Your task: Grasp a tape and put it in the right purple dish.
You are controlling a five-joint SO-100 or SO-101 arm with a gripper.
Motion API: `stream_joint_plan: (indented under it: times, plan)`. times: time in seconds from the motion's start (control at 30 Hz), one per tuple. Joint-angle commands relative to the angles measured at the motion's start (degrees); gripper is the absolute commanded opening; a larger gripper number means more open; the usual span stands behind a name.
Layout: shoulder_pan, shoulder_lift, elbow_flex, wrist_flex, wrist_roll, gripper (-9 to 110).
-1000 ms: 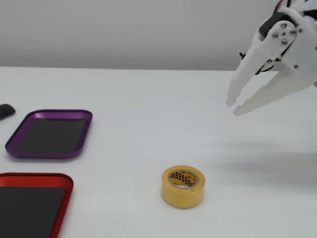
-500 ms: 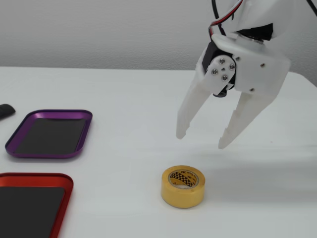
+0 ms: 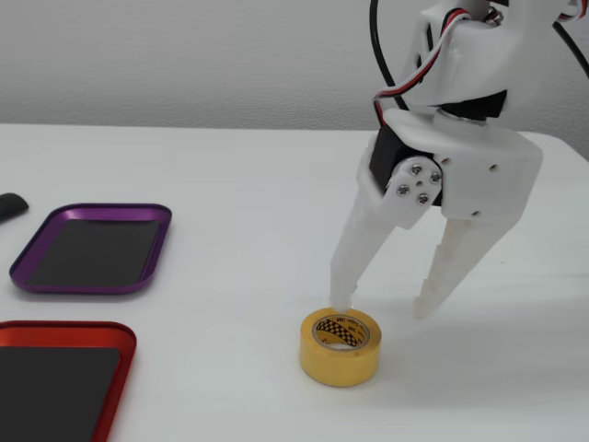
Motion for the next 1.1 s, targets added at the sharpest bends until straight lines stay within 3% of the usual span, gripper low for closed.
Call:
stream_joint_plan:
  times: [0.0,0.8,1.07]
  plan:
    - [-0.6,0.2,0.0,-1.4,-0.5,19]
    - [-0.6,-5.8,11.2,-13.1,-5.1,19]
    - [-0.9,-8.9,10.4,-13.8,-7.8,-1]
